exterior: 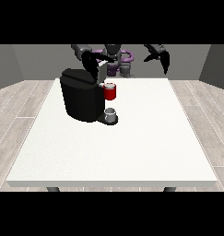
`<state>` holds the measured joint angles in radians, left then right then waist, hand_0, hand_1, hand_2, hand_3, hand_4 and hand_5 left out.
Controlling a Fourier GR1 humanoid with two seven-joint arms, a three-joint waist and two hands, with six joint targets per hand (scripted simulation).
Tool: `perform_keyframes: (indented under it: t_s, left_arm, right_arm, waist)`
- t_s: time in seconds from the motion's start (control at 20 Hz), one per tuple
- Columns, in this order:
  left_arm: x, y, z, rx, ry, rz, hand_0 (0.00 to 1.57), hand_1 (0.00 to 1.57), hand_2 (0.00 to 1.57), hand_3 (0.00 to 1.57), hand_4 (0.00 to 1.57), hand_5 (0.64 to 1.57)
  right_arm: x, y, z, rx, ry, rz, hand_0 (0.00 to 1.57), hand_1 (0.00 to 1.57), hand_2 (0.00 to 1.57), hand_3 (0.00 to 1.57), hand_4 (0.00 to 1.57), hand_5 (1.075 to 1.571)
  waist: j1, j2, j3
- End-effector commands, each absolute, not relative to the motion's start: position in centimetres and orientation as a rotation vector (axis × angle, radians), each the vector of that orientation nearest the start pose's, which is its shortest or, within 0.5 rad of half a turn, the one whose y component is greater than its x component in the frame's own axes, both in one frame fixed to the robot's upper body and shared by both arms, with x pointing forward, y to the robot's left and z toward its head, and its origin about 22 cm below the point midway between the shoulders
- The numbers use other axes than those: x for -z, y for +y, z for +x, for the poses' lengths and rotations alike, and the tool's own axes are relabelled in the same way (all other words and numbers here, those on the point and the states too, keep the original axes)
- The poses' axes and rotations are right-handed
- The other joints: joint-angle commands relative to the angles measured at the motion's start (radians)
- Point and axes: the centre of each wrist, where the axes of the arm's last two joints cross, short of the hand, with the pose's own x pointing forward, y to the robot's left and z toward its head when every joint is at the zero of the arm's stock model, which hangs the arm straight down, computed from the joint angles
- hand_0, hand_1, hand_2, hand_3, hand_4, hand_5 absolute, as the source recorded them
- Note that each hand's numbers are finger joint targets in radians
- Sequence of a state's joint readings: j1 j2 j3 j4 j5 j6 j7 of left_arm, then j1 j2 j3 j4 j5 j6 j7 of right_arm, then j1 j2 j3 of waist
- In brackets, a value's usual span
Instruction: Insert the coffee pod into the coffee machine and close the lid
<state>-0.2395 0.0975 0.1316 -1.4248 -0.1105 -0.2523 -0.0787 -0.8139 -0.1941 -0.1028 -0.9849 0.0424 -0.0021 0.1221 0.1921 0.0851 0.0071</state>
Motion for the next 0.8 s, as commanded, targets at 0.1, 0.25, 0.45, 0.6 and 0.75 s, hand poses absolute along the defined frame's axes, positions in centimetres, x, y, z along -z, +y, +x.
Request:
perform_keyframes:
  t_s: [0.1,0.25,0.45,0.6,0.75]
  left_arm:
    - [-3.3,25.3,30.3,0.329,-1.712,-0.033,0.0,0.0,0.0,0.0,0.33,1.571]
    - [-3.1,25.6,30.1,0.344,-1.734,-0.07,0.0,0.0,0.0,0.0,0.39,1.571]
    - [-4.6,23.7,31.7,0.36,-1.763,-0.052,0.0,0.0,0.0,0.0,0.44,1.571]
    - [-4.5,23.6,31.5,0.388,-1.784,-0.096,0.0,0.0,0.0,0.0,0.4,1.571]
    - [-5.3,23.0,31.8,0.42,-1.797,-0.119,0.0,0.0,0.0,0.0,0.42,1.571]
  right_arm:
    - [-15.2,-16.5,41.9,-0.367,-1.732,-0.073,0.0,0.0,0.0,0.0,0.0,1.571]
    - [-15.9,-16.2,41.7,-0.398,-1.758,-0.132,0.0,0.0,0.0,0.0,0.1,1.571]
    - [-20.3,-15.5,41.7,-0.447,-1.809,-0.163,0.0,0.0,0.0,0.0,0.22,1.571]
    - [-21.0,-15.4,41.4,-0.409,-1.823,-0.21,0.0,0.0,0.0,0.0,0.27,1.571]
    - [-21.4,-16.0,41.2,-0.379,-1.815,-0.213,0.0,0.0,0.0,0.0,0.1,1.571]
  waist:
    - [0.049,0.015,-0.0071]
    - [0.1,0.028,-0.0076]
    - [0.105,0.059,-0.0075]
    - [0.156,0.066,-0.0077]
    - [0.201,0.091,-0.0063]
